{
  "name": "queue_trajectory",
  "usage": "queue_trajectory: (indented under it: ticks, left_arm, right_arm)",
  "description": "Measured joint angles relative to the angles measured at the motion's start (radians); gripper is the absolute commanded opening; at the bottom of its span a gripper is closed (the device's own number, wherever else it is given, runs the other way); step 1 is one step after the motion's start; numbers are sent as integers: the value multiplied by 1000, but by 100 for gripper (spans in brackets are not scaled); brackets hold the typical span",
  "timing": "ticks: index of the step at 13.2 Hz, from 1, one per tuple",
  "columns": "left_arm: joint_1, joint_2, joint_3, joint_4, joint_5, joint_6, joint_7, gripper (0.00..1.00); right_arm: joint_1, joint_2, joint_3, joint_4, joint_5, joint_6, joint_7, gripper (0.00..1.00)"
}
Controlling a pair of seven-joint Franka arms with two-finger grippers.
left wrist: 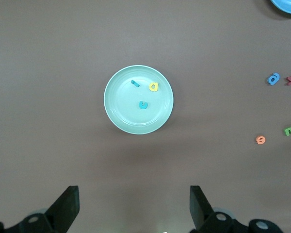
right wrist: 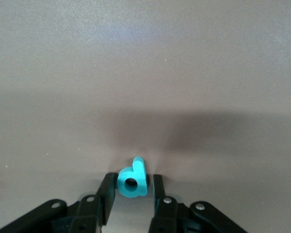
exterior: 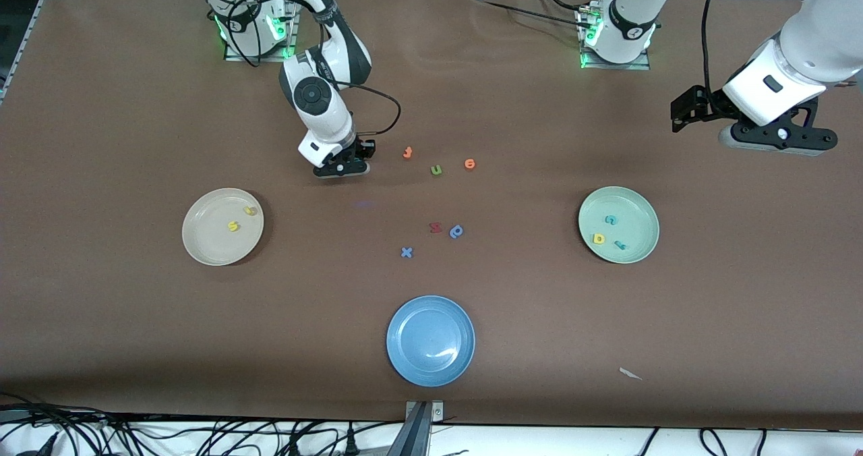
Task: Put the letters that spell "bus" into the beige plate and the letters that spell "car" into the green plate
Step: 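Grasp the teal d with the right gripper and lift it, then carry the d to the beige plate and release it with the right gripper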
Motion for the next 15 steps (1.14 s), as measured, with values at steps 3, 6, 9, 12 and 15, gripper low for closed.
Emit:
queue_trajectory:
  ticks: [3,6,9,12,15]
  left_arm:
    - [0,0,0,0,0,0,0,100]
    - [0,2,0,0,0,0,0,100]
    - [-4,3,-2,0,0,0,0,100]
    - [-5,3,-2,0,0,0,0,100]
    - [-4,4,-2,0,0,0,0,100]
  right_arm:
    - [0,1,-1,3,0,-5,4,26]
    - [4,2,-1,7,0,-6,17,21]
    - [13,7,-1,16,0,-9,31,19]
    - [20,5,-30,70,-7,-111,42,19]
    - [19,-27,-147,155,-121,-268,18,19]
